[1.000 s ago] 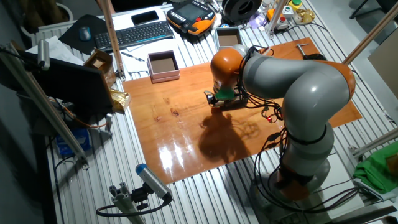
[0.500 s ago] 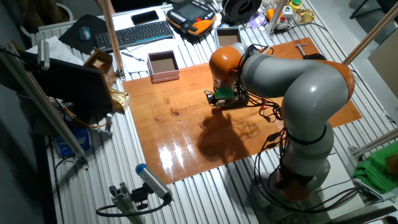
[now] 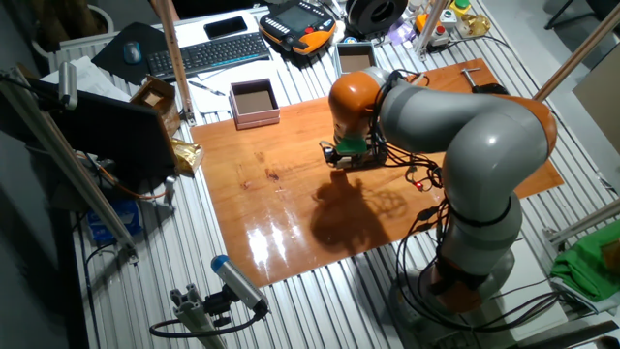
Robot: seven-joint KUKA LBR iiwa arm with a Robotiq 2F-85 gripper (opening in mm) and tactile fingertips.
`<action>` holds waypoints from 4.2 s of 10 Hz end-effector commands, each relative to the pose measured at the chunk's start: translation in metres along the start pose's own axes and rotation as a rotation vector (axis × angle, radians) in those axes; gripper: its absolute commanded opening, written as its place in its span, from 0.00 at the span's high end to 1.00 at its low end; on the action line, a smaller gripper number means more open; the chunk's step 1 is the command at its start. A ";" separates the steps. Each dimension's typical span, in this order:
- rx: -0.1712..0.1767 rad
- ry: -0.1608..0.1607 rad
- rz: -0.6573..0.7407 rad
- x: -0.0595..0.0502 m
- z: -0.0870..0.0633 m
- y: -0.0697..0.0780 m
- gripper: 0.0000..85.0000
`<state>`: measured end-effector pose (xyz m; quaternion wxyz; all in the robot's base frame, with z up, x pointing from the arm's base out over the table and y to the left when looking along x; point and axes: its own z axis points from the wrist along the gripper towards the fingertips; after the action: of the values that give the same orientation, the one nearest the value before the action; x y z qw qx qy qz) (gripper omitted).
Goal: Take everything out of the gift box
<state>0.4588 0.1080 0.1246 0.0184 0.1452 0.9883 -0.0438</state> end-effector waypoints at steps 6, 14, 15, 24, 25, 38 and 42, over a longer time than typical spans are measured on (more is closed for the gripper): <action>0.024 0.007 0.007 -0.001 -0.002 0.000 0.38; 0.003 0.078 0.016 -0.002 -0.004 0.000 0.36; 0.023 0.100 0.007 -0.002 -0.004 0.000 0.36; -0.014 0.092 -0.004 0.013 0.025 0.032 0.37; -0.021 0.078 -0.002 0.013 0.032 0.034 0.35; -0.034 0.100 -0.043 -0.036 0.026 0.016 0.02; -0.030 0.073 -0.062 -0.079 0.011 -0.019 0.05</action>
<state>0.5299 0.0676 0.1192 -0.0142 0.1195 0.9923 -0.0288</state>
